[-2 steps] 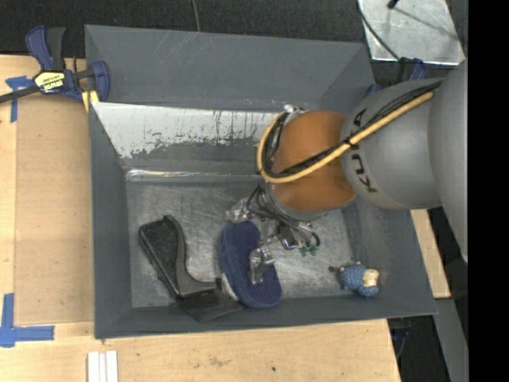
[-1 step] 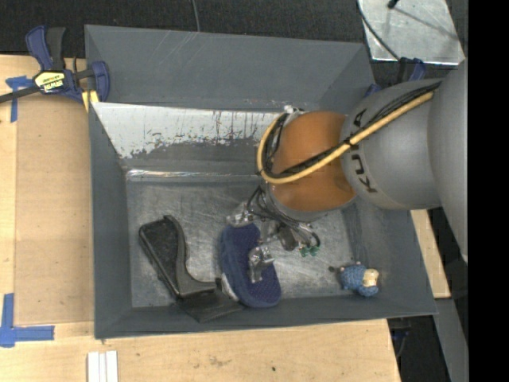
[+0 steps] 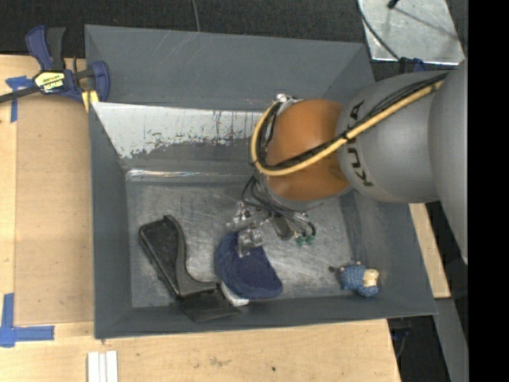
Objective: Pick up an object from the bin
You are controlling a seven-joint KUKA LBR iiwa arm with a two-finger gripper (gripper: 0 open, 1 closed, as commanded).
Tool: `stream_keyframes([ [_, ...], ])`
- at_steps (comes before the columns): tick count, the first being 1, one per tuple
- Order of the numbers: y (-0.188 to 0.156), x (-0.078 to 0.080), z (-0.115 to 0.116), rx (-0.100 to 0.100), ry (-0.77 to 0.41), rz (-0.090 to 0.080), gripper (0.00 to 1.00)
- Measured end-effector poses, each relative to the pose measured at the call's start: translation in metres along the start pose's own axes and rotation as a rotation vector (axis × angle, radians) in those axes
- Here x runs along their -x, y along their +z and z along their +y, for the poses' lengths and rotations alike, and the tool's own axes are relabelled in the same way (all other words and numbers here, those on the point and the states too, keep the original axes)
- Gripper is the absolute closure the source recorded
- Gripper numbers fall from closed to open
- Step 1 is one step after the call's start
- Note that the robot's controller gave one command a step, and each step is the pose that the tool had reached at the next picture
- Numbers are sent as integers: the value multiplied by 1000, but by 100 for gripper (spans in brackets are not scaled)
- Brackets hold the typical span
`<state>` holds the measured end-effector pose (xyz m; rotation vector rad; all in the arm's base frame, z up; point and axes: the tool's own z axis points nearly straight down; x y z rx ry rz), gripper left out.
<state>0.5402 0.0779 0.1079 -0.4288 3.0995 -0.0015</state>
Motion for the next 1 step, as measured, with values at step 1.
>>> stream_keyframes([
  [1,-139,21,-33,0,-215,0,100],
])
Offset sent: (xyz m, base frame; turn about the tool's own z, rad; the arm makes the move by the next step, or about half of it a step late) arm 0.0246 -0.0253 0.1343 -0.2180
